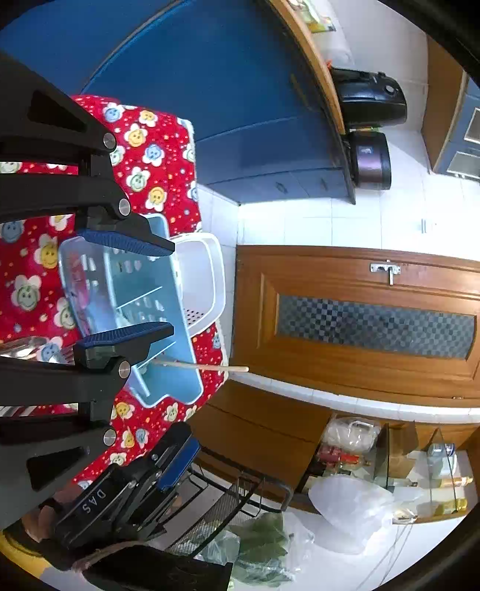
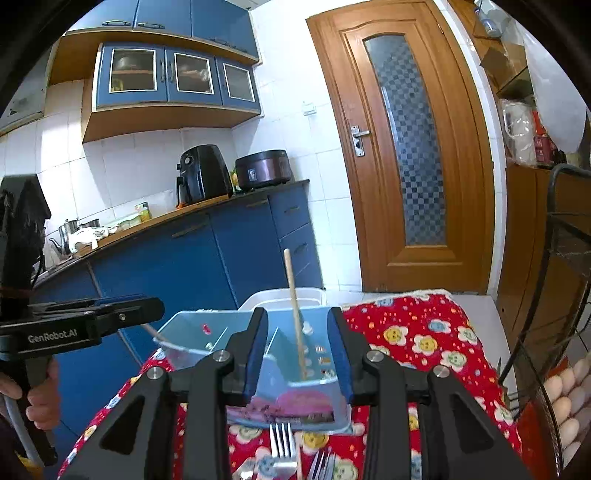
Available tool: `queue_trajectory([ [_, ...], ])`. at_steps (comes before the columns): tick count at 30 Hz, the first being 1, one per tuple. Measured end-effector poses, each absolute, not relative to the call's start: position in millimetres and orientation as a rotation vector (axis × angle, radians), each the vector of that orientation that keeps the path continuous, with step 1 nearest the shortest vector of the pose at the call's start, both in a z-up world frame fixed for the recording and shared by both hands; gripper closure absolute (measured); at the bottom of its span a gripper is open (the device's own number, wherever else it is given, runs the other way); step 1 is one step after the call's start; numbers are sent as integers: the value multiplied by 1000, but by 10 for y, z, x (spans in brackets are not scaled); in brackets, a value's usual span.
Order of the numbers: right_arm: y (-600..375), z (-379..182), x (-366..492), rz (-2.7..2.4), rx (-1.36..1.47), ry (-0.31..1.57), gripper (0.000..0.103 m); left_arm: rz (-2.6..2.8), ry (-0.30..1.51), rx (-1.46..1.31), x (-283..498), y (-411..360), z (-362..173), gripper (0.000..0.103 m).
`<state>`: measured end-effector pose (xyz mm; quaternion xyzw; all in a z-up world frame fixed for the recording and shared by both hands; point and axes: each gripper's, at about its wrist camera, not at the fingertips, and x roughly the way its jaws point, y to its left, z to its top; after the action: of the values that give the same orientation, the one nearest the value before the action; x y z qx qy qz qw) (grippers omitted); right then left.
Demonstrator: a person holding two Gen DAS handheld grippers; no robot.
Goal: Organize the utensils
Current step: 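Open both tools and withdraw them from the holder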
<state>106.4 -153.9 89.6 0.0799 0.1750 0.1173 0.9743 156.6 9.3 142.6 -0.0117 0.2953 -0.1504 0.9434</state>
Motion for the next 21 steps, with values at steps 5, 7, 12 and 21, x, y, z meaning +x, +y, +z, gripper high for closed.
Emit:
queue_trajectory([
  [5,-1537,897,906,253,170,392,65,-315,622,-53,1452,119,1404,65],
  [7,-1532,894,844,252,168,403,65,-318,628,-61,1395,133,1375,65],
  [12,-1521,836,705,258,176,439,65,-322,653,-75,1269,161,1283,65],
  [21,-1555,665,560,247,192,495,65,-320,706,-107,1110,211,1069,65],
])
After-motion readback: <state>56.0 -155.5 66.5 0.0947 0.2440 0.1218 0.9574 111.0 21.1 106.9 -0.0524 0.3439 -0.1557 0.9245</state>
